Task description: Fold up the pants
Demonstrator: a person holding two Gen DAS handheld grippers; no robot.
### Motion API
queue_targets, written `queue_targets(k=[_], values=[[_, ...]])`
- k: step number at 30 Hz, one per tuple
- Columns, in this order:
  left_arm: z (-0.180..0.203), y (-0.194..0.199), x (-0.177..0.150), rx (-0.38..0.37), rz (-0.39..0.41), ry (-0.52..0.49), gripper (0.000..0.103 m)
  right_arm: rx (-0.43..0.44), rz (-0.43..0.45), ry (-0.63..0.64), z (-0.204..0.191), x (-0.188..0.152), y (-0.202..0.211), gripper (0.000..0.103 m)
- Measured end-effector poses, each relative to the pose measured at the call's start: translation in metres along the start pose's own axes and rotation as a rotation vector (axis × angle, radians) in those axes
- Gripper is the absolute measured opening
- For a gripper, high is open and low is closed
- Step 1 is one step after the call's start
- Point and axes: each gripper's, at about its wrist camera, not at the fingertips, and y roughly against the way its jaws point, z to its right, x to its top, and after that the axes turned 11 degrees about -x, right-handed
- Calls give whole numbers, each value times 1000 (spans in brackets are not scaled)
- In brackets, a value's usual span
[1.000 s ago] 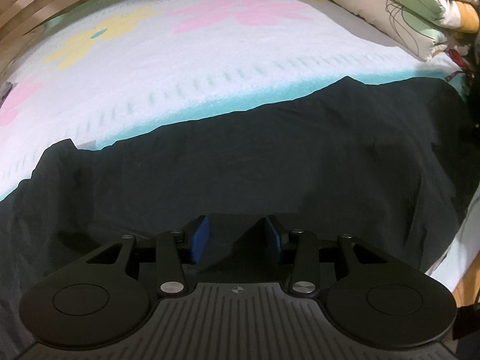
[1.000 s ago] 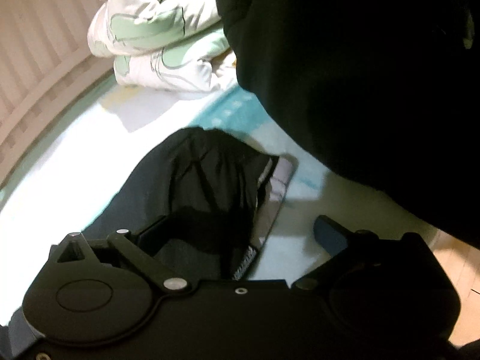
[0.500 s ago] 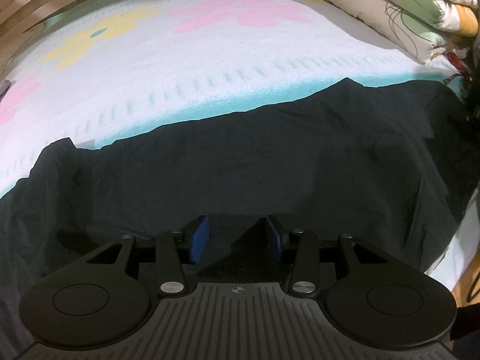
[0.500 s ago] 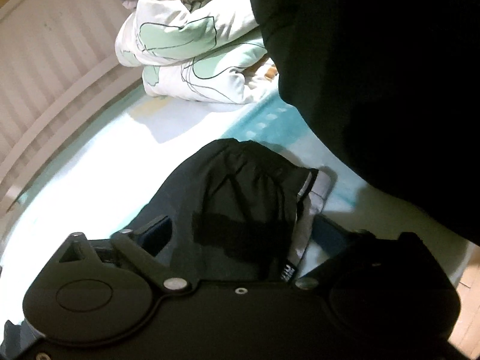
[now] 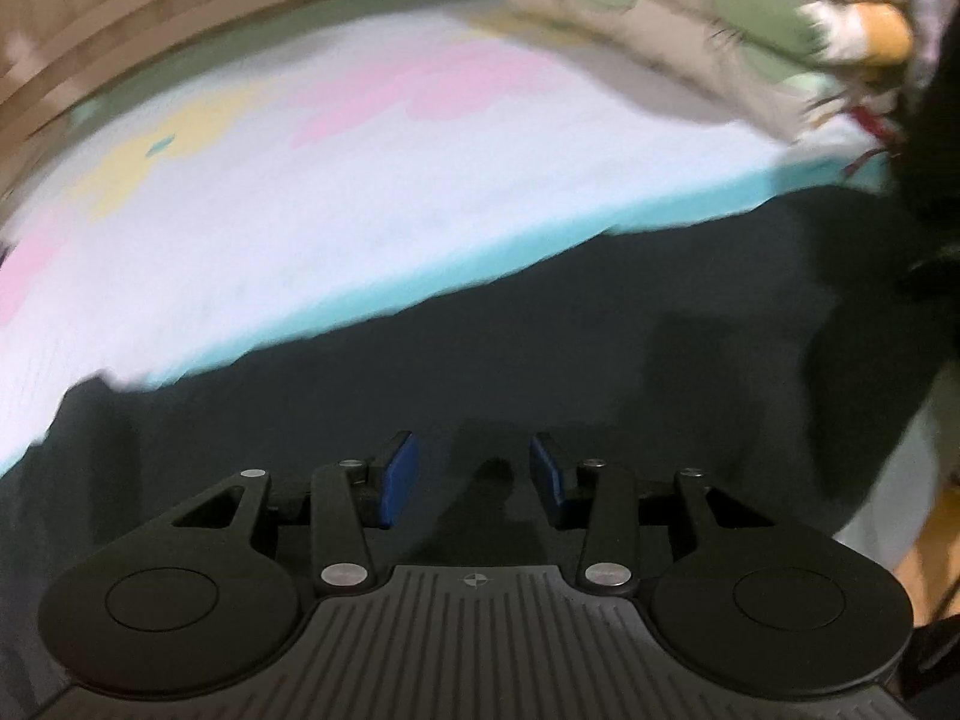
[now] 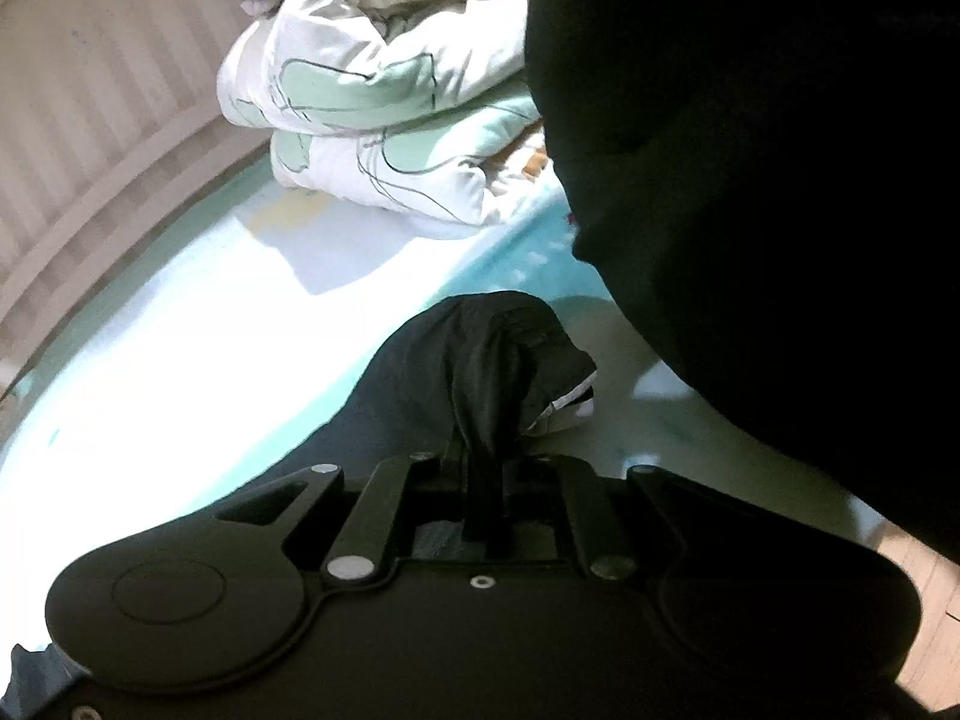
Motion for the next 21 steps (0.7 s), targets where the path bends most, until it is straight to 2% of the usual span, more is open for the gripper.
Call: queue_targets(k=[3,7,10,13,17,21], values=[[20,-10,11,-37,9,-29,40,2,1,11,1,0,3,16],[31,-40,24,-1,-27,5,40,18,25,43,-5,2,11,16],[39,-63,28,-33,-81,18,40,38,53,82,-14,2,21,16],[46,-64,32,3,-74,-3,40,60,82,131,-22,3,31,16],[13,-44,36,-20,-78,111,40,102,112,174,-35,4,48,15],[-39,-8,39,45,-15,214,40,180,164,278,-63,-8,79,15]])
